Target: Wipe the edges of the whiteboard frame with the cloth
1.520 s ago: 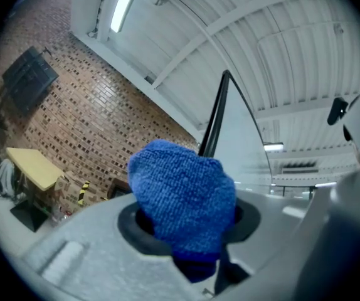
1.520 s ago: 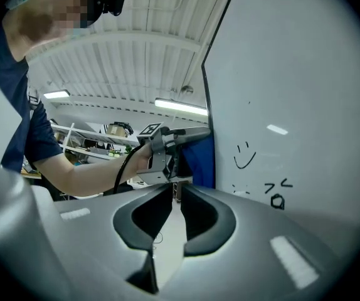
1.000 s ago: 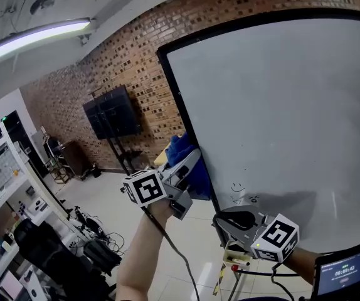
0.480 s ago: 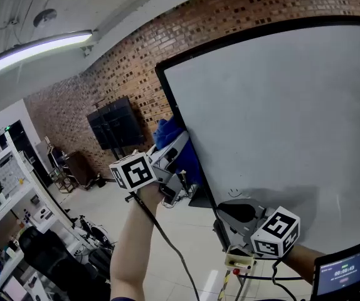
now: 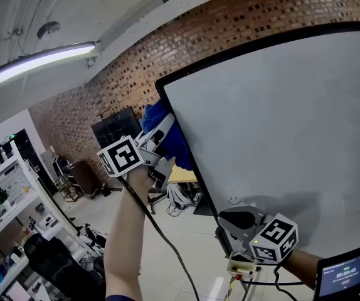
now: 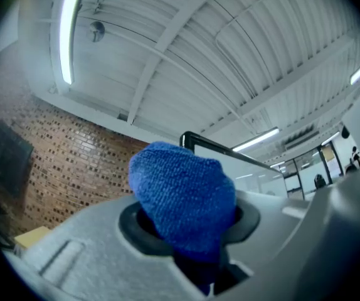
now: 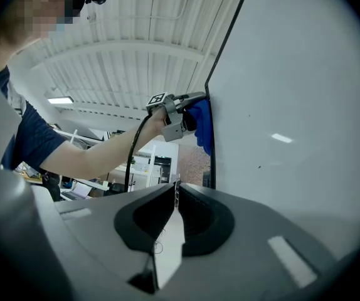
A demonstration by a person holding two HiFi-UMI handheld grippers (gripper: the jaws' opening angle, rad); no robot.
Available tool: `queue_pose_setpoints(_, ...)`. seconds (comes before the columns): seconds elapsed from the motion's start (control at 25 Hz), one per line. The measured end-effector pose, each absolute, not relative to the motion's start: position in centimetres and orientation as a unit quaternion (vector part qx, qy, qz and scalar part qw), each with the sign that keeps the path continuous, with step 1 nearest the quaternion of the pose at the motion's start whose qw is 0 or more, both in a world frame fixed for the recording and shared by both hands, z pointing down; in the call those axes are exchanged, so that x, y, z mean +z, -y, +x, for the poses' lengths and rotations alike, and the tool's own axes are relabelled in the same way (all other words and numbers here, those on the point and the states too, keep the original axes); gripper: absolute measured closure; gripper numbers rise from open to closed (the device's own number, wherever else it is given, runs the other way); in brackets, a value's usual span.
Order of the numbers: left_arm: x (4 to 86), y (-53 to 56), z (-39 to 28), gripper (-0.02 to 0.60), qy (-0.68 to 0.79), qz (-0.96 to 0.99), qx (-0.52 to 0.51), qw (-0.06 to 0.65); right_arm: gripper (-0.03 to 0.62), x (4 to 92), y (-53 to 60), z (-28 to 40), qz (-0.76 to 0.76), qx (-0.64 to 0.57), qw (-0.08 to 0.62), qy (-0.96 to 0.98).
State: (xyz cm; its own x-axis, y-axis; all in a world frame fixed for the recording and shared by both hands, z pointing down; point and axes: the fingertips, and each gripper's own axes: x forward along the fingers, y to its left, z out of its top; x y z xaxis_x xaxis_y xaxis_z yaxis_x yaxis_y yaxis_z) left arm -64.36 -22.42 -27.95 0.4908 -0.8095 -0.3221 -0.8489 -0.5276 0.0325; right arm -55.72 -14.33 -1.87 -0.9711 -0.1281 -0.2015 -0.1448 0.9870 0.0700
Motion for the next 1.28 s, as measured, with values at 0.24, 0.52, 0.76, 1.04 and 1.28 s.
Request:
queue_pose_setpoints(0.24, -29.6, 21.8, -64.0, 0.433, -0.505, -0.849, 0.136, 0.081, 0.571, -5.3, 13.8, -55.2, -0.082, 0.053, 0.119, -0.988)
queue_pose_setpoints(0.52, -32.9, 21.9, -64.5, 0.433, -0.498, -0.846, 0.183, 0.055, 0.572, -5.7, 12.0, -56.1, -0.055, 0.061, 0.123, -0.989)
queue_pose_setpoints(0.76, -36.0, 22.6, -65.7, 0.433, -0.528, -0.825, 0.181, 0.094, 0.572, -4.7, 13.0, -56.2, -0.043, 0.043, 0.127, -0.990)
queue_pose_setpoints(1.04, -39.3, 23.0, -63.1, 0.434, -0.552, -0.811, 0.051, 0.187, 0.572, -4.0, 14.4, -54.7, -0.054, 0.016, 0.129, -0.990)
queue_pose_setpoints(1.28, -39.4, 23.6, -60.2, 0.442, -0.577, -0.750, -0.140, 0.290, 0.572, -4.3, 14.3, -53.7, -0.055, 0.011, 0.137, -0.989)
